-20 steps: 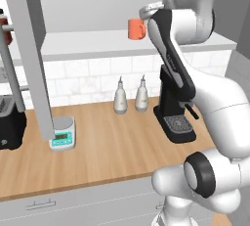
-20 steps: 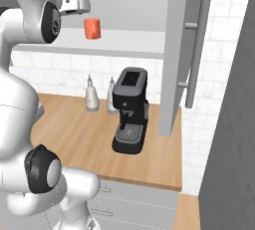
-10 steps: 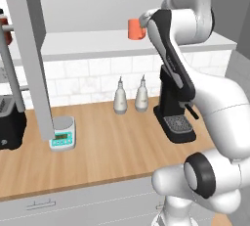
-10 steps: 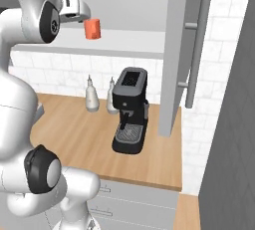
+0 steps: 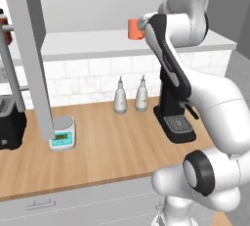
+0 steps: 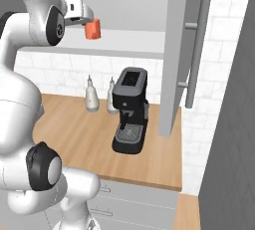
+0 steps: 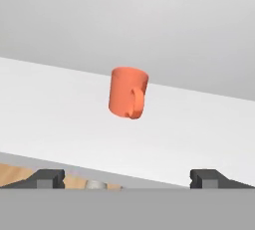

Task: Gather all objects into one cabinet and sort the glasses and bowls to opposite sides.

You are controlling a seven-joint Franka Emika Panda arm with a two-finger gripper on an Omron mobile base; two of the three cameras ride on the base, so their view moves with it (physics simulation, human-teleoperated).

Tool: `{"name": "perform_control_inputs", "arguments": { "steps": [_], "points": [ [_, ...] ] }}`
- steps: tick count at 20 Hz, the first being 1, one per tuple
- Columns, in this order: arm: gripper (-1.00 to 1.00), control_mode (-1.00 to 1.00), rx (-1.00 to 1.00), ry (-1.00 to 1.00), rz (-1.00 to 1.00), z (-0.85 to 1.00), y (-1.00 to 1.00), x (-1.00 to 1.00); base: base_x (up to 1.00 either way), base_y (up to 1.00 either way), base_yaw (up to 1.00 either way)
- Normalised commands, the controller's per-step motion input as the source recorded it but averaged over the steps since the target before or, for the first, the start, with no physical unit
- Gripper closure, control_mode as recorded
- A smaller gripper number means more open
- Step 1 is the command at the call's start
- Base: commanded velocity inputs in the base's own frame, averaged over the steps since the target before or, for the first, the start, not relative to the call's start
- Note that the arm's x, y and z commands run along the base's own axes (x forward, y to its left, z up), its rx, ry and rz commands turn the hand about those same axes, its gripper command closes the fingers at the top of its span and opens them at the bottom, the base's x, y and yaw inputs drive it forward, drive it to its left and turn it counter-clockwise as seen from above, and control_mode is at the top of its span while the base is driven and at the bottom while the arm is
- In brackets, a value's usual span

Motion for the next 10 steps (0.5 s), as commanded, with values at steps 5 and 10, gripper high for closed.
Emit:
{"name": "perform_control_inputs", "arguments": {
  "steps": [5,10],
  "points": [
    [-1.00,-1.00,0.00,-0.02,0.00,-0.20,0.00,0.33,0.00,0.00,0.00],
    [-1.00,-1.00,0.00,-0.05,0.00,-0.11,0.00,0.23,0.00,0.00,0.00]
  ]
}}
